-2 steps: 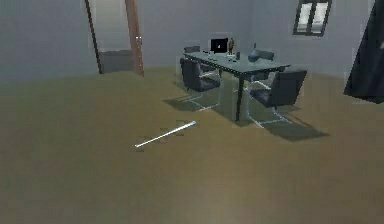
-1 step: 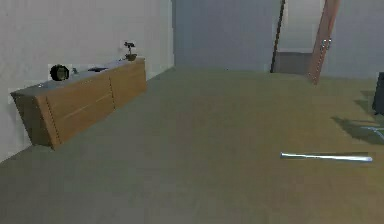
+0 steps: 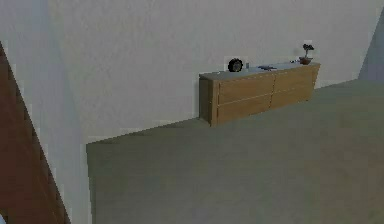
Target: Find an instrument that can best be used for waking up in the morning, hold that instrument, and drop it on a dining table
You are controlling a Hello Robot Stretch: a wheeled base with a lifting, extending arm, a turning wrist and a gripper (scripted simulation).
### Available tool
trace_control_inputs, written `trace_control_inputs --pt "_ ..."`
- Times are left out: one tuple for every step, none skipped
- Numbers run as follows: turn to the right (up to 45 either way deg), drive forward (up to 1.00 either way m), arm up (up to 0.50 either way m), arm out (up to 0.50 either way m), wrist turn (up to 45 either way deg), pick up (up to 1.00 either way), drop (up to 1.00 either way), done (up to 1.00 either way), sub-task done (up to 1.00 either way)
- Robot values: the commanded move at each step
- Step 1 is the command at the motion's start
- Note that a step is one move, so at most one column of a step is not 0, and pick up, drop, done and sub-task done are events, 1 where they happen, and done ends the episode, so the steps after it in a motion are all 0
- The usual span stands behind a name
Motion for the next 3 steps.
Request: trace_control_inputs --pt "0.0 0.45 0.00 0.00 0.0 0.00 0.00 0.00 0.00" --pt "12.0 0.00 0.00 0.00 0.0 0.00 0.00 0.00 0.00" --pt "0.0 1.00 0.00 0.00 0.0 0.00 0.00 0.00 0.00"
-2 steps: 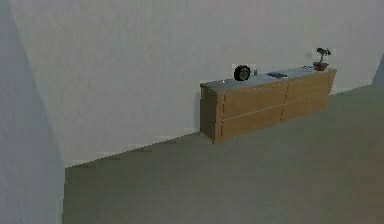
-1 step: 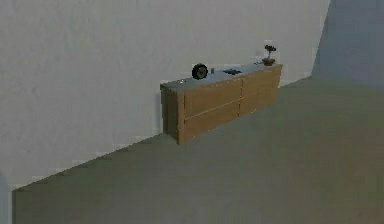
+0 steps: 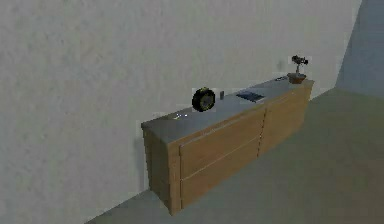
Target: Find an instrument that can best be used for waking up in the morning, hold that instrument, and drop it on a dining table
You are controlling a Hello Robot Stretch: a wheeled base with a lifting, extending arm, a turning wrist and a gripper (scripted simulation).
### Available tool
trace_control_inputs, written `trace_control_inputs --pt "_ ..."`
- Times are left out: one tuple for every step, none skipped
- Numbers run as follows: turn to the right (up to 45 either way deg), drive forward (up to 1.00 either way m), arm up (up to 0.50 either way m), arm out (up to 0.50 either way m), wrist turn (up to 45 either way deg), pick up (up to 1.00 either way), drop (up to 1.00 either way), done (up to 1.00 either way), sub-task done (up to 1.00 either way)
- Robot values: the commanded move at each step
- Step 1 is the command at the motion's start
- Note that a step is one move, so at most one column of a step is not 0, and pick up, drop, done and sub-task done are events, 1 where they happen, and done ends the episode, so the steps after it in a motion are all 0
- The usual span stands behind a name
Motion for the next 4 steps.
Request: trace_control_inputs --pt "3.0 0.00 0.00 0.00 0.0 0.00 0.00 0.00 0.00" --pt "0.0 0.80 0.00 0.00 0.0 0.00 0.00 0.00 0.00" --pt "-45.0 0.00 0.00 0.00 0.0 0.00 0.00 0.00 0.00" --pt "-39.0 0.00 0.00 0.00 0.0 0.00 0.00 0.00 0.00"
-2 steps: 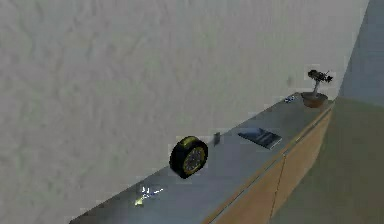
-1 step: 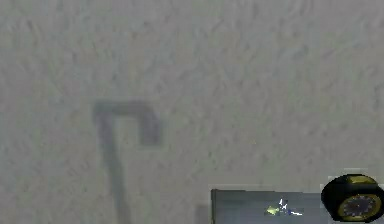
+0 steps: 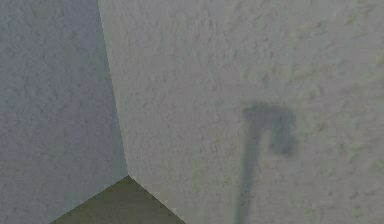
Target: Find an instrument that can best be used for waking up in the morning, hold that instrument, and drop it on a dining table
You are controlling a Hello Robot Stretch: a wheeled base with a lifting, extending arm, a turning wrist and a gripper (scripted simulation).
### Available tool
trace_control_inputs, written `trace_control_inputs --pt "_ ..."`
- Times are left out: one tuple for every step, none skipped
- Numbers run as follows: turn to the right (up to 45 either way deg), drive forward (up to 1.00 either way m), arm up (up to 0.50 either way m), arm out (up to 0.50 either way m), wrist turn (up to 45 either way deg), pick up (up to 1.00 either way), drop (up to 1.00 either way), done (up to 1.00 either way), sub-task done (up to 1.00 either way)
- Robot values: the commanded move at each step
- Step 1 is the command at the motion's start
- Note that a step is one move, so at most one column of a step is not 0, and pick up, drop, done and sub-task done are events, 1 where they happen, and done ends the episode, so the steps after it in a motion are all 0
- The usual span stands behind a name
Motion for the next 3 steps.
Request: trace_control_inputs --pt "0.0 0.00 0.50 0.00 0.0 0.00 0.00 0.00 0.00" --pt "0.0 0.00 0.32 0.00 0.0 0.00 0.00 0.00 0.00" --pt "0.0 0.00 0.00 0.50 0.0 0.00 0.00 0.00 0.00"
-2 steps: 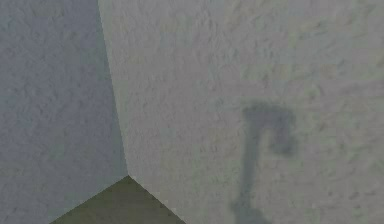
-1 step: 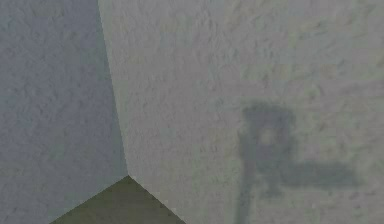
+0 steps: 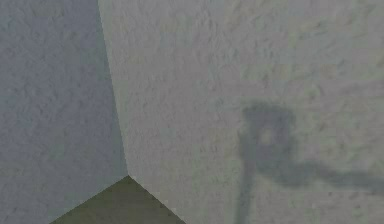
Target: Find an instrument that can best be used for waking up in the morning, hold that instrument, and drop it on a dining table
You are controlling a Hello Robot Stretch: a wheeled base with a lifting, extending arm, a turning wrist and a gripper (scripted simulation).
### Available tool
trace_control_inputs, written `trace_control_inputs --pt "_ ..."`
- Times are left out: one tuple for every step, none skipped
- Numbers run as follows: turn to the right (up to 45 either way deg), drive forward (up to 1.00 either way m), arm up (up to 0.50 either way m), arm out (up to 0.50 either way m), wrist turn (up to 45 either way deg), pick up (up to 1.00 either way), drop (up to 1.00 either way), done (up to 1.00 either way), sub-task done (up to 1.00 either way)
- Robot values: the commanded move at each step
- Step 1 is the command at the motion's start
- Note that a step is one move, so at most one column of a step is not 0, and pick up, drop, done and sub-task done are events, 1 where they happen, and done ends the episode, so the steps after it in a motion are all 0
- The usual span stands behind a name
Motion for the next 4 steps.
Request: trace_control_inputs --pt "0.0 0.00 0.00 0.00 45.0 0.00 0.00 0.00 0.00" --pt "0.0 0.00 0.00 0.00 45.0 0.00 0.00 0.00 0.00" --pt "0.0 0.00 0.00 0.00 36.0 0.00 0.00 0.00 0.00" --pt "0.0 0.00 -0.30 0.00 0.0 0.00 0.00 0.00 0.00"
